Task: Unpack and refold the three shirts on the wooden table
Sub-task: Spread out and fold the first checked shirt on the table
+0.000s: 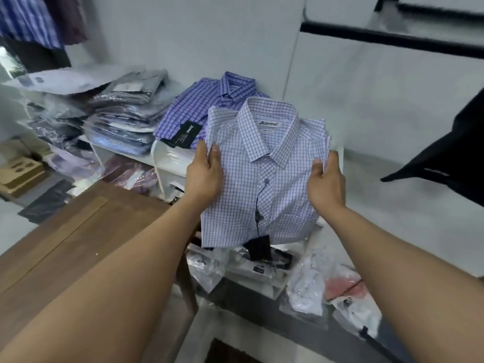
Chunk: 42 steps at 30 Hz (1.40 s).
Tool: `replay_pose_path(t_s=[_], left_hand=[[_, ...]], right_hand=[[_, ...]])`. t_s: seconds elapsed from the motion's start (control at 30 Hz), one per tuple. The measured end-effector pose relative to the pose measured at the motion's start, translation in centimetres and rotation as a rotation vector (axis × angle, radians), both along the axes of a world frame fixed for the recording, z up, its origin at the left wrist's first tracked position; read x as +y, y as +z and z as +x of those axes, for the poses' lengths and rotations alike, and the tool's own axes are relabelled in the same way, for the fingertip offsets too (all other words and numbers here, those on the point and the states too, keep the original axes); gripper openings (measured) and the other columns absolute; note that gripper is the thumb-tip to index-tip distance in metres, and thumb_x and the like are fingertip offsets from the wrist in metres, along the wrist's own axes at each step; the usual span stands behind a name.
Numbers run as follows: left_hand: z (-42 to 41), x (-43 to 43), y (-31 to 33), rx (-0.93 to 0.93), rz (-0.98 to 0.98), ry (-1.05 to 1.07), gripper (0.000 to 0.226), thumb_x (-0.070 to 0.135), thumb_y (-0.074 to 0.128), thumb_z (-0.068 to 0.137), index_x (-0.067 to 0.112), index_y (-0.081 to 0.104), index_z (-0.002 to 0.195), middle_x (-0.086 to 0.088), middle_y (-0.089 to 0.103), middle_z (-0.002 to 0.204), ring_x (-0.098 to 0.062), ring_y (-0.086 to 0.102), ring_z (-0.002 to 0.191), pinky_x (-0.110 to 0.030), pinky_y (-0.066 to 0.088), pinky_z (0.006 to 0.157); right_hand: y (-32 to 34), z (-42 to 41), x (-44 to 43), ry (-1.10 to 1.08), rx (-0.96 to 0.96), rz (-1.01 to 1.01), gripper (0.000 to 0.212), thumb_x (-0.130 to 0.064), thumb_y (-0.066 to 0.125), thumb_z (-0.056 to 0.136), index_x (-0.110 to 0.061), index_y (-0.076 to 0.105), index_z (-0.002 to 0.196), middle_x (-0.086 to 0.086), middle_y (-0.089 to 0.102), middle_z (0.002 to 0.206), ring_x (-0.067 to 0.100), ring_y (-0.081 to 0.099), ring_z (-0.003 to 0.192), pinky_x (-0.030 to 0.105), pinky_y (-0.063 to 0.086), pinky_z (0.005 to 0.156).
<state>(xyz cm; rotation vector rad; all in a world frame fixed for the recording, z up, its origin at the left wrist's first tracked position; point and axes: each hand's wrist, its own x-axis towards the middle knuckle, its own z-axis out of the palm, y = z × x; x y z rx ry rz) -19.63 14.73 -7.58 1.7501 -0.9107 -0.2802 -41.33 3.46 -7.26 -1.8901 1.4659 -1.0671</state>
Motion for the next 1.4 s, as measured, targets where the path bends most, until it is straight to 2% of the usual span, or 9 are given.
replay_pose_path(t_s=[0.13,0.27,0.47,0.63,0.87,1.0,1.13,1.27,1.4], left_hand=[[-1.2,-3.8,0.3,-0.014,0.07,-0.1,0.047,0.042,0.034,0.108,0.005,0.041,0.137,-0.017,0.06,0.132,-0.04,0.054,0.122,-0.042,0.041,0.092],[-0.7,-8.6,0.6,-0.033,0.119,-0.178,0.03,0.034,0.042,0.107,0.004,0.049,0.104,-0.002,0.058,0.088,-0.028,0.056,0.089,-0.035,0.039,0.073],[0.5,-16.4,0.0,-0.169,0.238,-0.163,0.024,0.027,0.055,0.102,0.009,0.051,0.087,0.0,0.054,0.073,-0.022,0.053,0.071,-0.033,0.038,0.061],[0.5,-22.6,-0.8,-0.539,0.39,0.003,0.015,0.024,0.053,0.101,0.02,0.049,0.087,-0.002,0.06,0.083,-0.028,0.051,0.101,-0.042,0.034,0.096],[-0.6,-27.5,-1.8,-0.837,0.452,0.054,0.004,0.015,0.058,0.096,0.019,0.057,0.094,-0.002,0.069,0.09,-0.029,0.048,0.11,-0.044,0.029,0.104],[-1.9,-28.3,-2.1,-0.905,0.475,-0.109,0.044,0.023,0.062,0.092,0.015,0.05,0.134,-0.011,0.057,0.13,-0.036,0.043,0.127,-0.048,0.032,0.108],[-3.2,-27.2,-3.4,-0.689,0.78,-0.579,0.059,0.041,0.059,0.095,0.02,0.043,0.148,-0.013,0.044,0.149,-0.035,0.044,0.135,-0.045,0.041,0.109],[-3.3,-26.4,-6.4,-0.624,1.169,-0.72,0.097,0.07,0.057,0.088,0.028,0.009,0.161,-0.015,0.01,0.167,-0.043,0.018,0.15,-0.056,0.027,0.119],[-2.9,-26.0,-8.7,-0.583,1.215,-0.725,0.104,0.082,0.045,0.084,0.033,-0.007,0.16,-0.016,-0.009,0.168,-0.048,-0.003,0.152,-0.066,0.019,0.119]], right_hand=[[0.2,-2.6,-2.0,-0.112,-0.02,0.023,0.023,-0.031,0.034,0.108,-0.016,0.047,0.119,-0.006,0.055,0.086,0.016,0.054,0.075,0.031,0.039,0.069],[0.3,-3.3,-6.1,-0.194,-0.033,0.078,0.021,-0.026,0.041,0.105,-0.011,0.053,0.115,-0.003,0.056,0.099,0.022,0.054,0.09,0.03,0.041,0.078],[-0.3,-3.2,-13.4,-0.266,0.112,0.158,0.012,-0.008,0.053,0.087,-0.004,0.065,0.089,0.0,0.058,0.072,0.019,0.054,0.066,0.024,0.035,0.054],[-1.3,-2.0,-18.9,-0.309,0.357,0.183,0.009,-0.019,0.06,0.083,-0.022,0.061,0.091,-0.002,0.061,0.083,0.031,0.061,0.102,0.042,0.038,0.101],[-2.9,-1.5,-23.6,-0.302,0.43,0.15,0.026,-0.018,0.06,0.087,-0.026,0.052,0.11,-0.001,0.064,0.092,0.033,0.057,0.109,0.039,0.029,0.099],[-3.8,-0.7,-23.4,-0.247,0.661,0.147,0.043,-0.021,0.062,0.084,-0.024,0.053,0.125,0.011,0.059,0.126,0.037,0.044,0.12,0.043,0.029,0.099],[-4.4,1.0,-21.0,0.11,0.855,0.025,0.031,-0.023,0.059,0.088,-0.015,0.064,0.118,0.012,0.063,0.122,0.033,0.055,0.115,0.037,0.044,0.093],[-5.7,3.0,-18.8,0.328,0.915,0.409,0.053,-0.049,0.056,0.094,-0.016,0.055,0.136,0.012,0.058,0.136,0.031,0.056,0.121,0.036,0.047,0.095],[-8.1,3.0,-18.6,0.343,1.068,0.625,0.09,-0.076,0.047,0.086,-0.028,0.022,0.158,0.017,0.025,0.161,0.041,0.035,0.141,0.051,0.034,0.115]])
